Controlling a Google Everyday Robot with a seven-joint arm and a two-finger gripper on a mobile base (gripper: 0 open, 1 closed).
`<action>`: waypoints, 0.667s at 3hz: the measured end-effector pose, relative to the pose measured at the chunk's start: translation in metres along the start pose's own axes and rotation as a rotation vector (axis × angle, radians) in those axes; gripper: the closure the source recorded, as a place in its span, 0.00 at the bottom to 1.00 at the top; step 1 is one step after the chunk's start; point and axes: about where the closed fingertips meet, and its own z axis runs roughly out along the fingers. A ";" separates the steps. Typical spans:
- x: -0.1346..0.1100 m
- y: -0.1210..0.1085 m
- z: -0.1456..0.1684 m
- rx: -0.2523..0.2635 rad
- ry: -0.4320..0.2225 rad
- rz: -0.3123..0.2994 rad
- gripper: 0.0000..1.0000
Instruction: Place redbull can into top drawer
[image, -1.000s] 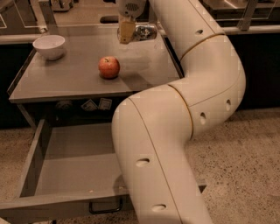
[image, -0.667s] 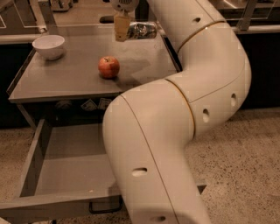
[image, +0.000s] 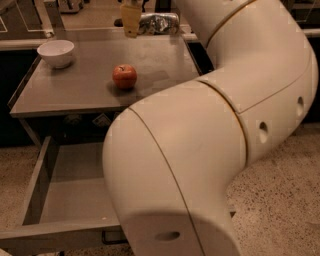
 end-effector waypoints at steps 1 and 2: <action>0.031 -0.009 -0.023 0.056 0.022 0.073 1.00; 0.092 -0.023 -0.084 0.188 0.069 0.201 1.00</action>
Offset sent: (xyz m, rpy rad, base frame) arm -0.0593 -0.1972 0.1376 0.0012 -0.2394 -0.4398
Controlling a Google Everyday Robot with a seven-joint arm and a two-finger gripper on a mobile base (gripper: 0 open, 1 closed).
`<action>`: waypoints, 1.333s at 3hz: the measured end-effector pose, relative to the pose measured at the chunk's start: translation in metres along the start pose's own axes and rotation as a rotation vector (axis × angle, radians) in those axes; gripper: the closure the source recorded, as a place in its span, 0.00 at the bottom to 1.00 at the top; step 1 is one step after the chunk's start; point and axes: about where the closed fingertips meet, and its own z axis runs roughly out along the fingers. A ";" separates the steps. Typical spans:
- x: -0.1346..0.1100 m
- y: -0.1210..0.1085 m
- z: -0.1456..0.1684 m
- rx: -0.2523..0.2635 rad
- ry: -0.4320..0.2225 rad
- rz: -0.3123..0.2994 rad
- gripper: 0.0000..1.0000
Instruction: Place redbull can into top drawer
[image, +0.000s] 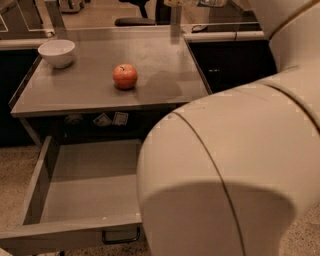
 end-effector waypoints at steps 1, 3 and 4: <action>-0.001 -0.002 0.001 0.008 -0.005 0.001 1.00; 0.047 0.001 0.011 -0.102 -0.106 0.120 1.00; 0.086 0.002 0.008 -0.134 -0.113 0.171 1.00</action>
Offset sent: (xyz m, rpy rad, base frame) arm 0.0129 -0.0205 -0.0042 0.2590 0.0968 0.0192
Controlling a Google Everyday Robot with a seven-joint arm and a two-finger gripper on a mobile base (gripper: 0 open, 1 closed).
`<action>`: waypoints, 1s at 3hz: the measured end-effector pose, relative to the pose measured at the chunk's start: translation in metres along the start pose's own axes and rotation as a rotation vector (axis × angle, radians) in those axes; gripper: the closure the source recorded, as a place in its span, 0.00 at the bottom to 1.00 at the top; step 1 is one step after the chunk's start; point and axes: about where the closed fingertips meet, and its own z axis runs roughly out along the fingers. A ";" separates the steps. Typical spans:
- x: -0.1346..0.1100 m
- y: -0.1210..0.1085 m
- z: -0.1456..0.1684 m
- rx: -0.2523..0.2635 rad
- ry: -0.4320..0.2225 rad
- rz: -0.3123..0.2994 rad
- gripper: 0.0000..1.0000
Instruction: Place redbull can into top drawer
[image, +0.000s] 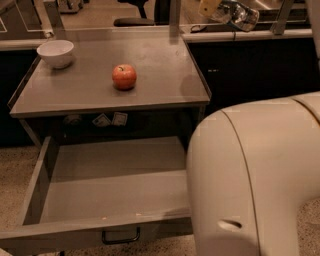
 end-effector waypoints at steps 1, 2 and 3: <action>-0.010 0.009 0.024 -0.081 -0.084 0.021 1.00; -0.010 0.009 0.024 -0.081 -0.085 0.022 1.00; 0.000 0.010 0.040 -0.122 -0.144 0.094 1.00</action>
Offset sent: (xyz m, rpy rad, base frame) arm -0.0023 0.0092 -0.0193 0.0766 0.0616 0.0320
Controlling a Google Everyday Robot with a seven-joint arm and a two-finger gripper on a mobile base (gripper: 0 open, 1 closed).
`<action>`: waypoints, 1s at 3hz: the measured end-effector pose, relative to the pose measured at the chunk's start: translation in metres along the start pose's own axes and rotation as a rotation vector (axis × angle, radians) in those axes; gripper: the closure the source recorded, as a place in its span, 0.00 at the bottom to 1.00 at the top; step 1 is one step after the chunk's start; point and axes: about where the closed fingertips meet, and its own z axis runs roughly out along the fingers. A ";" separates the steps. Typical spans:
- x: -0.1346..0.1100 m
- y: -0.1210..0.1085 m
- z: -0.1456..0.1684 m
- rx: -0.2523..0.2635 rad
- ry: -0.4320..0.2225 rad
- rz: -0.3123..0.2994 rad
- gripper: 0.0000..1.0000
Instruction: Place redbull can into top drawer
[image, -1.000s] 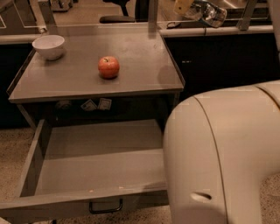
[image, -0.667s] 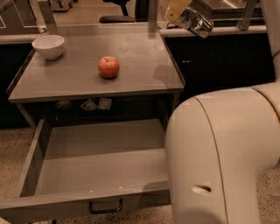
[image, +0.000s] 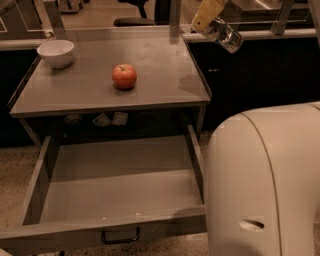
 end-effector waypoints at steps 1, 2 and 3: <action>-0.010 0.021 -0.007 -0.041 -0.094 0.056 1.00; -0.027 0.067 -0.044 -0.060 -0.175 0.060 1.00; -0.034 0.096 -0.041 -0.105 -0.178 0.033 1.00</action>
Offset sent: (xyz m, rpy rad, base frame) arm -0.1854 0.0775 -0.1471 0.1756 0.3818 0.0201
